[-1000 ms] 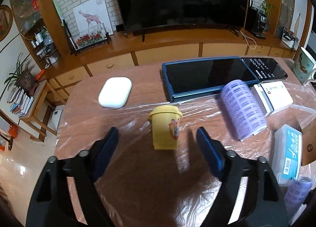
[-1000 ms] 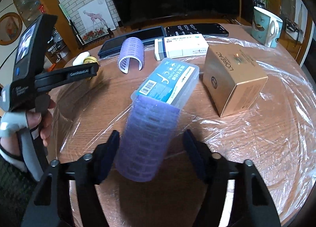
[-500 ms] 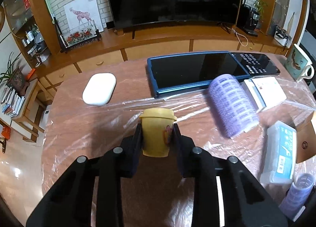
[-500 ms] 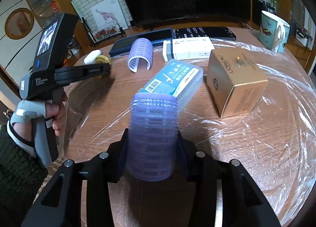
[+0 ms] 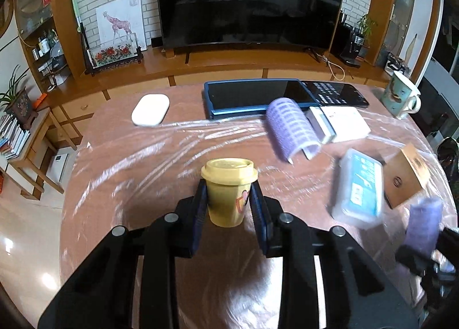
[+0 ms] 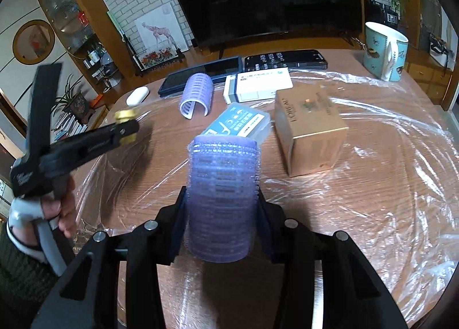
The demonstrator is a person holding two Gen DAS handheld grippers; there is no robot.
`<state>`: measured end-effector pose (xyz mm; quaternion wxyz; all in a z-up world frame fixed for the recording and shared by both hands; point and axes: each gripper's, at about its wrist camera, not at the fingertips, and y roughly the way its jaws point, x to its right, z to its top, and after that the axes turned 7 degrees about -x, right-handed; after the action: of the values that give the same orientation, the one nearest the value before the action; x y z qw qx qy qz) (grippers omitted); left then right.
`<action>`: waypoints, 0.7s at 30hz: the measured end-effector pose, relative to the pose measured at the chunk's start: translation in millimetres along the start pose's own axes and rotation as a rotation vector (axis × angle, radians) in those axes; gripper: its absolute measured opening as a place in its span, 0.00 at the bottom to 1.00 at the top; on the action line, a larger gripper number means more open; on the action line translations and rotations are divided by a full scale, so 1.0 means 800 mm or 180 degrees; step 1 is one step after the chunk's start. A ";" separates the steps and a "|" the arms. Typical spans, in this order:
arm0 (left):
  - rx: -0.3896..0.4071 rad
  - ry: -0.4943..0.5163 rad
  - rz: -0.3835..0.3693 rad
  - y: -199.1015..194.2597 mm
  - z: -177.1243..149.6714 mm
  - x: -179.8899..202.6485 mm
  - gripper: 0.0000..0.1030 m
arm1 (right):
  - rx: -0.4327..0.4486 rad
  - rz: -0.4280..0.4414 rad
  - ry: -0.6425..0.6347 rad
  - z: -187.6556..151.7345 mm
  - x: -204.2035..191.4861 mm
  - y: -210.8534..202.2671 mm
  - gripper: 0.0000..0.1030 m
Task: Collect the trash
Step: 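Carry the yellow cup and purple roller stack over the black trash bin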
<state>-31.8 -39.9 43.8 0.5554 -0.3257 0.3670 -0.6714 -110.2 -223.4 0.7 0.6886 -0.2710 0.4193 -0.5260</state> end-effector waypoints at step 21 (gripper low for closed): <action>0.0096 0.0040 -0.0192 -0.074 -0.095 0.039 0.31 | 0.0219 -0.0108 -0.0088 -0.038 0.006 -0.064 0.41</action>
<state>-131.6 -53.6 55.6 0.5373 -0.3241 0.3503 -0.6954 -161.2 -241.1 26.1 0.6942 -0.2615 0.3867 -0.5479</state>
